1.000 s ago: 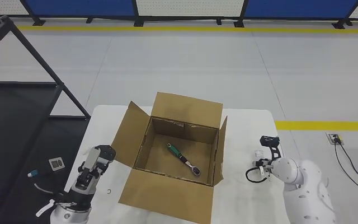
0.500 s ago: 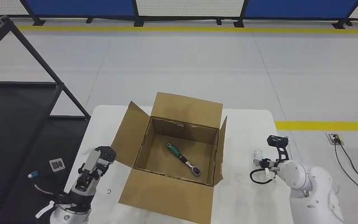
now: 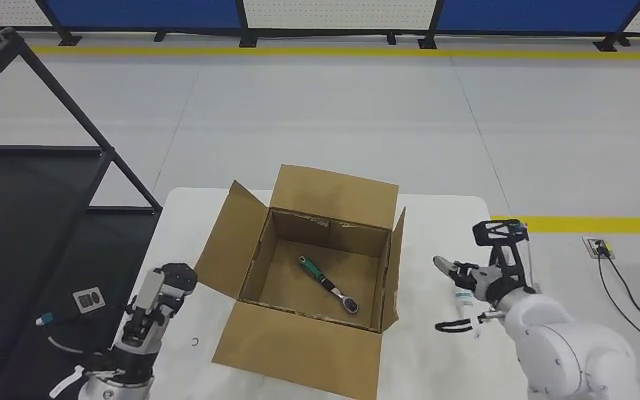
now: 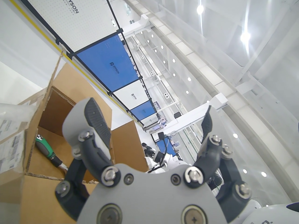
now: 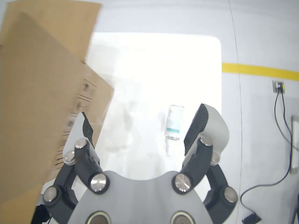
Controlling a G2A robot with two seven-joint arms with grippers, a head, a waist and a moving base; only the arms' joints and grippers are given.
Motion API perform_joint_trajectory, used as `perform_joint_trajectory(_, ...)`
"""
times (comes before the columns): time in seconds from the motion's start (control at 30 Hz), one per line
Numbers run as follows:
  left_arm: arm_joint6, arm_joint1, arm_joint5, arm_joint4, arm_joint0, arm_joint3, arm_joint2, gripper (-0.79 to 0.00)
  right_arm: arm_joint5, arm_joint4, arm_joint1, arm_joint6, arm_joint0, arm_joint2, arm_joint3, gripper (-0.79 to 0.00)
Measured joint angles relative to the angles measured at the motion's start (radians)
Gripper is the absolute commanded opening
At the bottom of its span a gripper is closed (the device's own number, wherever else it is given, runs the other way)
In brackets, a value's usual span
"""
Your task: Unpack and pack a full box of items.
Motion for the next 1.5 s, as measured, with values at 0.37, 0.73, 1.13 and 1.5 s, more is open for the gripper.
perform_joint_trajectory(0.37, 0.066, -0.003, -0.074, -0.118, 0.063, 0.001, -0.135, 0.0, -0.09, -0.248, -0.017, 0.058, 0.187, -0.414, -0.114, 0.0)
perform_joint_trajectory(0.73, 0.072, -0.01, -0.142, -0.228, 0.142, 0.046, -0.253, 0.0, -0.116, 0.004, -0.113, 0.213, 0.646, -0.731, 0.388, -0.086)
perform_joint_trajectory(1.13, 0.031, -0.015, -0.17, -0.291, 0.162, 0.071, -0.286, 0.0, -0.132, 0.25, -0.226, 0.231, 0.912, -0.907, 0.969, -0.182)
perform_joint_trajectory(1.5, -0.026, -0.014, -0.148, -0.307, 0.139, 0.058, -0.287, 0.0, -0.119, 0.279, -0.28, 0.188, 0.935, -0.968, 1.253, -0.332)
